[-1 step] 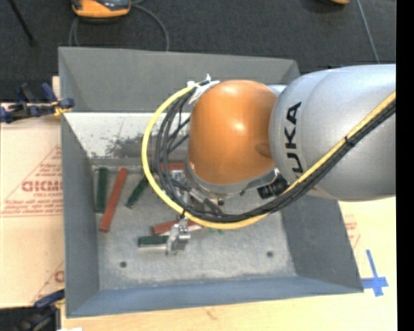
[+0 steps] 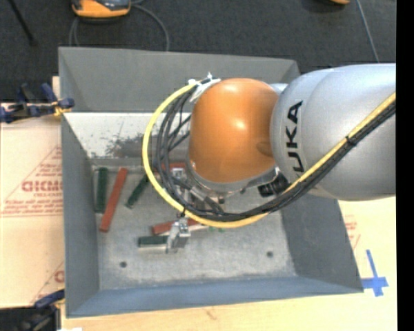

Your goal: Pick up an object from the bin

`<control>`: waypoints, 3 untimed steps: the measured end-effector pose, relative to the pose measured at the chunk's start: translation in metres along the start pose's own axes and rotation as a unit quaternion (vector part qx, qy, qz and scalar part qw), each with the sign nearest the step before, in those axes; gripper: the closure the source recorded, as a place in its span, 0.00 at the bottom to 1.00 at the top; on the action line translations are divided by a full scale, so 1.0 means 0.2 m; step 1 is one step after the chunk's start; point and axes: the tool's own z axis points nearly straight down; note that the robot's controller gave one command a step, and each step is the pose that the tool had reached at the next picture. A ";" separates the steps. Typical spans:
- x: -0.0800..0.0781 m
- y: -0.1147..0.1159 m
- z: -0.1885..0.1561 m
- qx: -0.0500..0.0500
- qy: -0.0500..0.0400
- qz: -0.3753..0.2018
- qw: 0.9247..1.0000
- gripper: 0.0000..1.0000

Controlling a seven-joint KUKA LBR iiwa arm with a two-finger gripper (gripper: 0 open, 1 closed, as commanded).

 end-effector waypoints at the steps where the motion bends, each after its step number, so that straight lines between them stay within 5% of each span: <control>1: -0.05 -0.07 0.29 0.000 -0.003 -0.030 1.000 0.00; 2: -0.14 -0.17 0.70 0.000 -0.002 0.012 1.000 0.00; 3: -0.15 -0.18 0.76 -0.001 -0.003 0.029 1.000 0.00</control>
Offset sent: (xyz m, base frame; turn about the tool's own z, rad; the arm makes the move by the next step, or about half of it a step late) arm 0.0332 -0.0403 -0.1665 0.0587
